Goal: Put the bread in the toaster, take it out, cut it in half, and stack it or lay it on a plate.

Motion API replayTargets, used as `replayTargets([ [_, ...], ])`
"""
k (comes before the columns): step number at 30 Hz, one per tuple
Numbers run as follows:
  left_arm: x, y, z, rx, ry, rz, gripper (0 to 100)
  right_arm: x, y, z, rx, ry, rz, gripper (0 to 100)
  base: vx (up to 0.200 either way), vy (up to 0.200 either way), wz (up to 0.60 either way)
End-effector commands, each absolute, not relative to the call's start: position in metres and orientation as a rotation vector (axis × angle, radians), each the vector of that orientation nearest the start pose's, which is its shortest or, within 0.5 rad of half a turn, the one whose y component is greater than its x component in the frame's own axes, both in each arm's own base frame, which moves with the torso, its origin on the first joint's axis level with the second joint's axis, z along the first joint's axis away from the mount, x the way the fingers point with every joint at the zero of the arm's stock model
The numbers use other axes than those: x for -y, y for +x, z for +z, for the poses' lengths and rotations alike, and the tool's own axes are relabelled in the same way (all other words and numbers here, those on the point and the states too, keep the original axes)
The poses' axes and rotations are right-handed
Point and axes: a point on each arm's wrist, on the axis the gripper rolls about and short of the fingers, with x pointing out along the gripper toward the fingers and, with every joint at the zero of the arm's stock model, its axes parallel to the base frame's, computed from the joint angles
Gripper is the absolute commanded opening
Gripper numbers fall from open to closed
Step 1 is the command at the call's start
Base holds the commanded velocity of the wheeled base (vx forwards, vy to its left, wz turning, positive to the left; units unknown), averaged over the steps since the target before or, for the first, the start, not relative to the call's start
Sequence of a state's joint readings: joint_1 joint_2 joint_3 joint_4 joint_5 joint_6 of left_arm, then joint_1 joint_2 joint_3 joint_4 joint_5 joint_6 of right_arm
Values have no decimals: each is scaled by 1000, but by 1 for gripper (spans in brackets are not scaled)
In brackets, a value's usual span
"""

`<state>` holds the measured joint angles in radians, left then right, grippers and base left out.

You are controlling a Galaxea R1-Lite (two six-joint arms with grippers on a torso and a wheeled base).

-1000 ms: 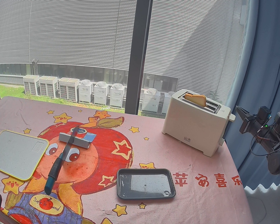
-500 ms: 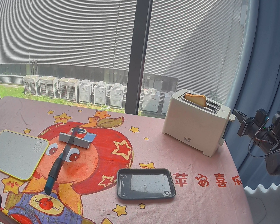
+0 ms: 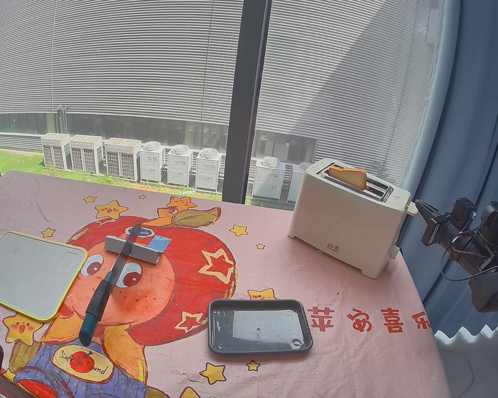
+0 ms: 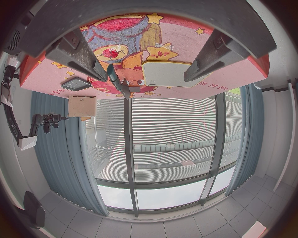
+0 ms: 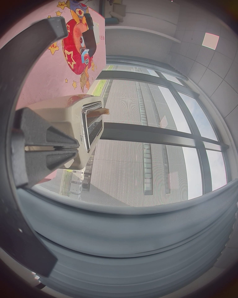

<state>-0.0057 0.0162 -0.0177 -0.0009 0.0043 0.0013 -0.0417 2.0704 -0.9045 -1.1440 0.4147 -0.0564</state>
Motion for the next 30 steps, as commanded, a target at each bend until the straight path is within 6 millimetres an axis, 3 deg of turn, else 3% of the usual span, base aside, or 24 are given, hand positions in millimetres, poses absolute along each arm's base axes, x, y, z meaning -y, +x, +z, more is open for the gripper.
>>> replayTargets([
  [1, 0, -23, 76, 2, 2, -2, 100, 6, 386, 122, -31, -49, 377, 0, 0, 0, 0],
  [30, 0, -23, 76, 2, 2, -2, 100, 6, 389, 107, -71, -45, 377, 0, 0, 0, 0],
])
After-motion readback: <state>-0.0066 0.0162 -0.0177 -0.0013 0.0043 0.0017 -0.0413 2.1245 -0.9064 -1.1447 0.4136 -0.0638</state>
